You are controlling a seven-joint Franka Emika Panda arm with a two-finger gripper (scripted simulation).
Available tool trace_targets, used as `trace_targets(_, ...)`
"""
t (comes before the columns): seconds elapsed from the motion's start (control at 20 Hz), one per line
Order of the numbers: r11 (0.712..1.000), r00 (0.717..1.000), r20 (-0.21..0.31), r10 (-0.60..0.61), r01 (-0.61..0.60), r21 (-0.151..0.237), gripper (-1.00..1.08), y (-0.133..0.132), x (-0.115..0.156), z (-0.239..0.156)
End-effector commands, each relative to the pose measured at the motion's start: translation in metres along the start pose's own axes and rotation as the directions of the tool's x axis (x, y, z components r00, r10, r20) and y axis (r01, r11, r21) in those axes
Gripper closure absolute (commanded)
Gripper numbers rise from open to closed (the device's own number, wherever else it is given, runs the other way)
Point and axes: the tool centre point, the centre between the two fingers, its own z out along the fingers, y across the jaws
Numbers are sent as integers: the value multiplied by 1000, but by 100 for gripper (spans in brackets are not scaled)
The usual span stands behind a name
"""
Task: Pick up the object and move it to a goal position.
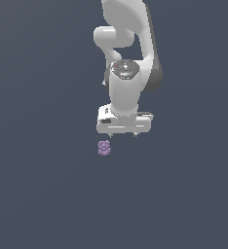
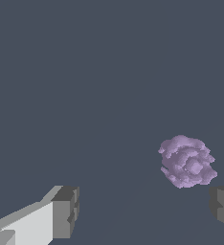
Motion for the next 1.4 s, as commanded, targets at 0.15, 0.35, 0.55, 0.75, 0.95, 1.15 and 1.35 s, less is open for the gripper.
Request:
trace_targets(0.15,1000,1000,-2,-10,10,1,-92,-2,0,-1)
trace_targets(0.35,999,999,-12,-48,48,6,-92,-13,0,-6)
trace_targets(0.55,998,998,-19,-67,67,9,-92,-22,0,-10)
trace_targets(0.75,998,998,-17,-65,65,8,-92,-19,0,-8)
trace_targets(0.95,997,997,-13,-73,73,3,-92,-7,0,-1)
trace_targets(1.15,996,996,-5,-89,89,-6,-92,15,-1,13)
trace_targets(1.35,994,994,8,-111,111,-17,-92,47,-4,34)
